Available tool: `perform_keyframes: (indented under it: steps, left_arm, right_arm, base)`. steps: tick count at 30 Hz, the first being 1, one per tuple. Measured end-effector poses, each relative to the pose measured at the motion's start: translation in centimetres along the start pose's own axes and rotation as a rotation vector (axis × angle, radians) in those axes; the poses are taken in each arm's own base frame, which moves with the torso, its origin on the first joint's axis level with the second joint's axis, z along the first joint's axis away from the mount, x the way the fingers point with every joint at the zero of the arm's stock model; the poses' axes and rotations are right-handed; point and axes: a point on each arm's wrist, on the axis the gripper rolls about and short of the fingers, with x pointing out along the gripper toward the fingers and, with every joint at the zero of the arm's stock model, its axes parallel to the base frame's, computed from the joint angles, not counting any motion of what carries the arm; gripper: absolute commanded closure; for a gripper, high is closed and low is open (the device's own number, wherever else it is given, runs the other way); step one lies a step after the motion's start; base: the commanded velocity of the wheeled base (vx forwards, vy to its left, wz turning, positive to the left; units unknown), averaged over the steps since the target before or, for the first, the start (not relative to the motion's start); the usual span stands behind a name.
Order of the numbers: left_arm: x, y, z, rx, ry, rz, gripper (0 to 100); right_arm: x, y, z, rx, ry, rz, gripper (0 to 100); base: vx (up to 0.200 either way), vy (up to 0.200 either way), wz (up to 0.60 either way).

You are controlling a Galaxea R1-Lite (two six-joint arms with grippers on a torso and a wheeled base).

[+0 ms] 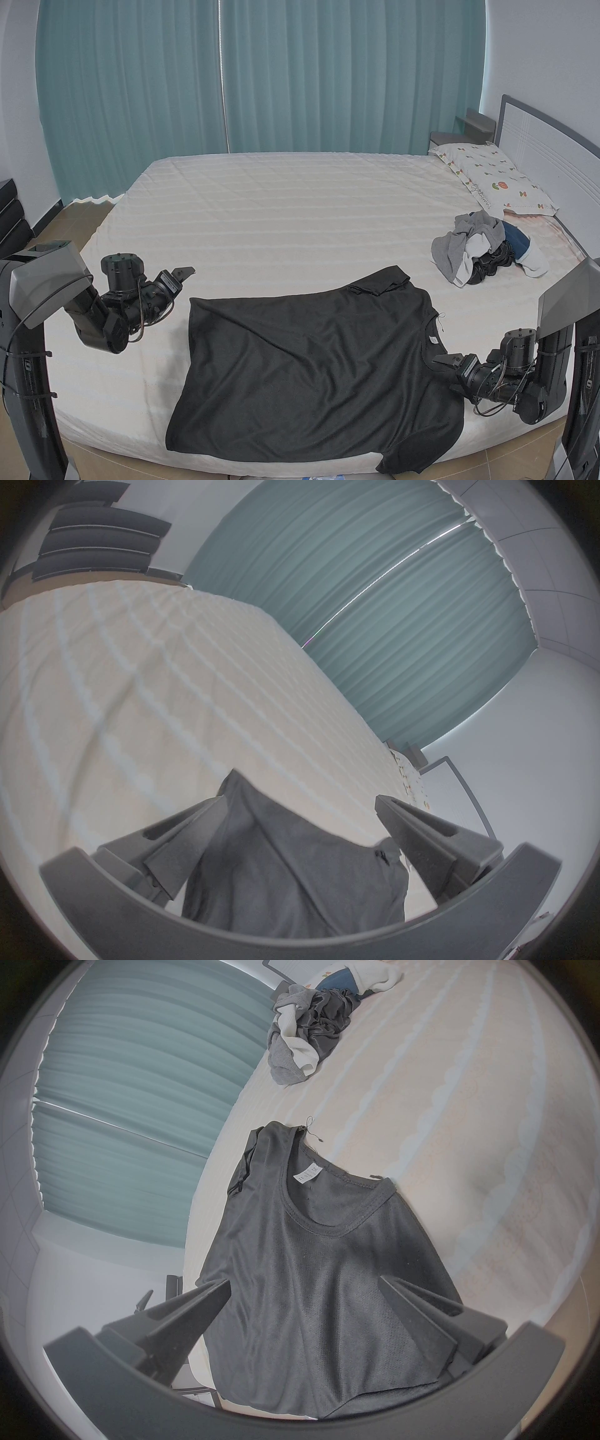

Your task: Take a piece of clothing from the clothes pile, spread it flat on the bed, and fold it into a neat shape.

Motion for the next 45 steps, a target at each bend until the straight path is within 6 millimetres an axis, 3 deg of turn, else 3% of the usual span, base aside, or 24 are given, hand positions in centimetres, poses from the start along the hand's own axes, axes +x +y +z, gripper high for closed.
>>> perform_keyframes:
  steps: [3, 12, 23, 33, 45]
  left_arm:
    - [1.7, -0.6, 0.7, 0.004, -0.018, -0.008, 0]
    - [6.8, 1.3, -0.2, -0.008, -0.034, 0.036, 0]
    - [9.0, 2.9, -2.0, -0.006, 0.030, 0.101, 0]
    - [10.9, 2.5, -0.8, 0.009, -0.030, 0.166, 0]
    - [11.7, 3.1, -2.4, 0.070, -0.040, 0.237, 0]
  right_arm:
    - [0.0, 0.0, 0.0, -0.001, 0.002, -0.001, 0]
    - [0.1, 0.0, -0.1, -0.005, 0.004, -0.002, 0]
    - [0.1, 0.0, -0.3, -0.008, 0.009, -0.002, 0]
    - [0.1, 0.0, -0.3, -0.005, 0.009, -0.003, 0]
    - [0.1, -0.1, -0.4, -0.008, 0.014, -0.009, 0]
  base:
    - [0.000, 0.000, 0.00]
    - [0.000, 0.000, 0.00]
    - [0.000, 0.000, 0.00]
    - [0.000, 0.000, 0.00]
    - [0.000, 0.000, 0.00]
